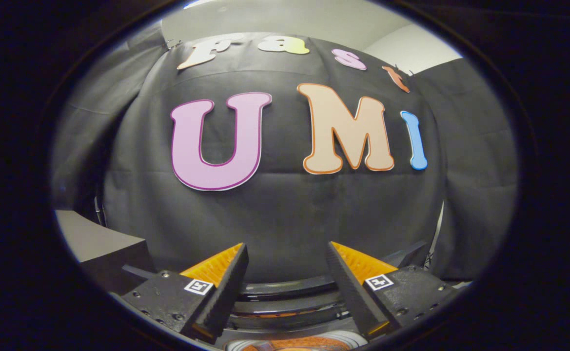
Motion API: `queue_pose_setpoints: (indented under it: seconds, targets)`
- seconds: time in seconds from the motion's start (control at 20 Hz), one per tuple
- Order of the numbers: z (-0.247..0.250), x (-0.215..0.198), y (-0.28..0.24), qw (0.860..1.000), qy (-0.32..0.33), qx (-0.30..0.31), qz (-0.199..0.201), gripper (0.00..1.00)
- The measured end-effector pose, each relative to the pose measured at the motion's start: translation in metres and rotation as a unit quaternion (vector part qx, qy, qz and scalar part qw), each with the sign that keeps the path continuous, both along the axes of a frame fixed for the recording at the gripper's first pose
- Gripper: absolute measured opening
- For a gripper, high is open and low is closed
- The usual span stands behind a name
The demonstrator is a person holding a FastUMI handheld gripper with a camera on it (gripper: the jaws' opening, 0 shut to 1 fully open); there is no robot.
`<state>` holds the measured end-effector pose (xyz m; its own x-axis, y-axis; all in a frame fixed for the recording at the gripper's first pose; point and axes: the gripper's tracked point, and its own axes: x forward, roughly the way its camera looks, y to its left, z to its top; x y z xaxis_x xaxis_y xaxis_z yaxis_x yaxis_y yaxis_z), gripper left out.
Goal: Put the clothes into the washing machine and then close the washing machine lid.
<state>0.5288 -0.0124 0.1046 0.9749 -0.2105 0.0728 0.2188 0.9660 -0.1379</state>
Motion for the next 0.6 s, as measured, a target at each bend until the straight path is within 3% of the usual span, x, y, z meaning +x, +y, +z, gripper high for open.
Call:
queue_pose_setpoints:
  seconds: [0.6]
  targets:
    - [0.0072, -0.0064, -0.0010, 1.000, -0.020, 0.006, -0.012, 0.97]
